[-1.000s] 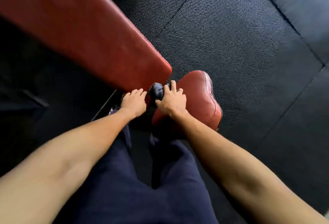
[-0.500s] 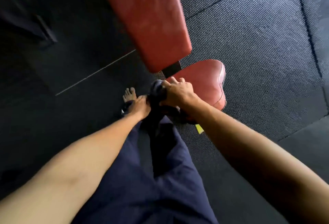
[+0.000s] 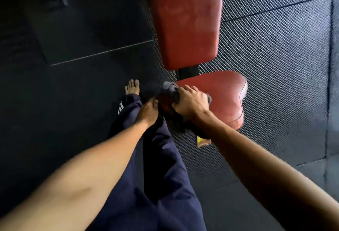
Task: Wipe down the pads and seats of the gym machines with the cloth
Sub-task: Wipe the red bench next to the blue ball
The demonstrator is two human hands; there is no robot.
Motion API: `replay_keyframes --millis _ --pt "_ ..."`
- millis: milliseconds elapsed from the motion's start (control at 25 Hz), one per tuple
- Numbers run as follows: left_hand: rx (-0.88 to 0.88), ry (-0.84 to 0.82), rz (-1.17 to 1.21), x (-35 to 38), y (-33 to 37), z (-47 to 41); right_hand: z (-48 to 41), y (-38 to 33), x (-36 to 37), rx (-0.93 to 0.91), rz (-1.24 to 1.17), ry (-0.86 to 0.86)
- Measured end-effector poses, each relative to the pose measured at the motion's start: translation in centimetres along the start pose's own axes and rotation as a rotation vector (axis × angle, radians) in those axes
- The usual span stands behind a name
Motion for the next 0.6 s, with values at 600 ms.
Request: replay_keyframes --millis 600 --pt "-0.017 0.122 0.317 0.4 2.4 -2.2 -7.9 2.6 1.1 0.128 0.024 -0.062"
Point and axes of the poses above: each hand's wrist, its own z-axis away from the middle knuckle, its own x-axis out of the palm, y = z × x, the point moved 10 cm from there along -z, towards the middle knuckle, and after that the axes turned 13 degrees about x, right-handed, at the moved point
